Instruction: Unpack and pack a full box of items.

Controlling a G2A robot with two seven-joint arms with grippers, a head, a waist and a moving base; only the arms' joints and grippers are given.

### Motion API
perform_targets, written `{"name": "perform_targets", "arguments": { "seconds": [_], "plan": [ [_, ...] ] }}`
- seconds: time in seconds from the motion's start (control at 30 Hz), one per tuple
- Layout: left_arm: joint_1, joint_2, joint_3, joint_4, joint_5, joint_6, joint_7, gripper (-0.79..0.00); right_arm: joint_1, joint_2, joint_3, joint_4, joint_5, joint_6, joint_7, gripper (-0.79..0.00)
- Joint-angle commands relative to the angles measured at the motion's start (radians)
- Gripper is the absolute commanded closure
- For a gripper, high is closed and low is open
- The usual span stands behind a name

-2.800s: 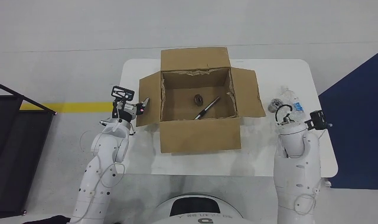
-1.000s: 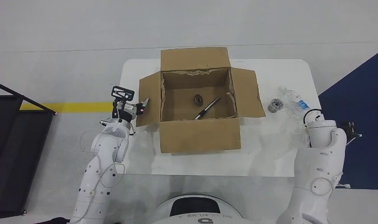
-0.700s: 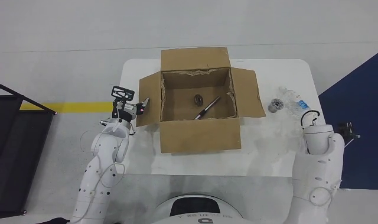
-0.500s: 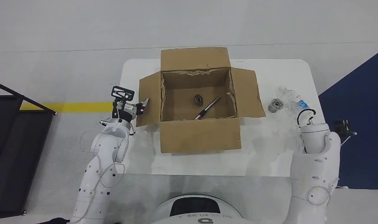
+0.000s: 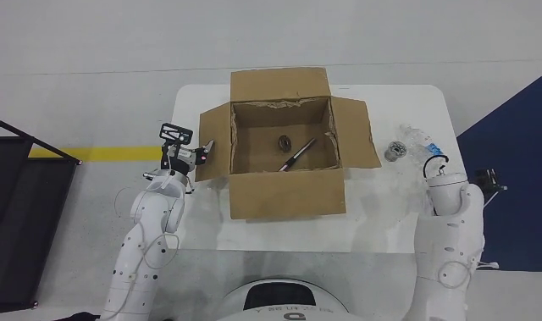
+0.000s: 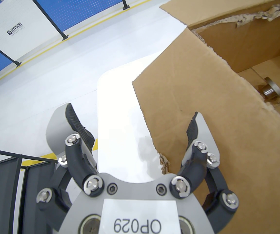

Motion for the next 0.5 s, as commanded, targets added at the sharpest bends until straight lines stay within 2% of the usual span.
{"name": "perform_targets", "arguments": {
  "seconds": [0.0, 0.3, 0.37, 0.47],
  "plan": [
    [0.0, 0.0, 0.0, 0.0, 0.0, 0.0, 0.0, -0.785, 0.006, 0.002, -0.001, 0.008, -0.004, 0.003, 0.002, -0.493],
    [0.0, 0.0, 0.0, 0.0, 0.0, 0.0, 0.0, -0.785, 0.045, 0.014, 0.007, 0.067, -0.034, 0.021, 0.022, -0.486],
    [0.0, 0.0, 0.0, 0.0, 0.0, 0.0, 0.0, -0.785, 0.049, 0.016, 0.01, 0.073, -0.037, 0.02, 0.026, -0.465],
    [0.0, 0.0, 0.0, 0.0, 0.0, 0.0, 0.0, -0.785, 0.054, 0.019, 0.01, 0.083, -0.041, 0.016, 0.032, -0.372]
  ]
}}
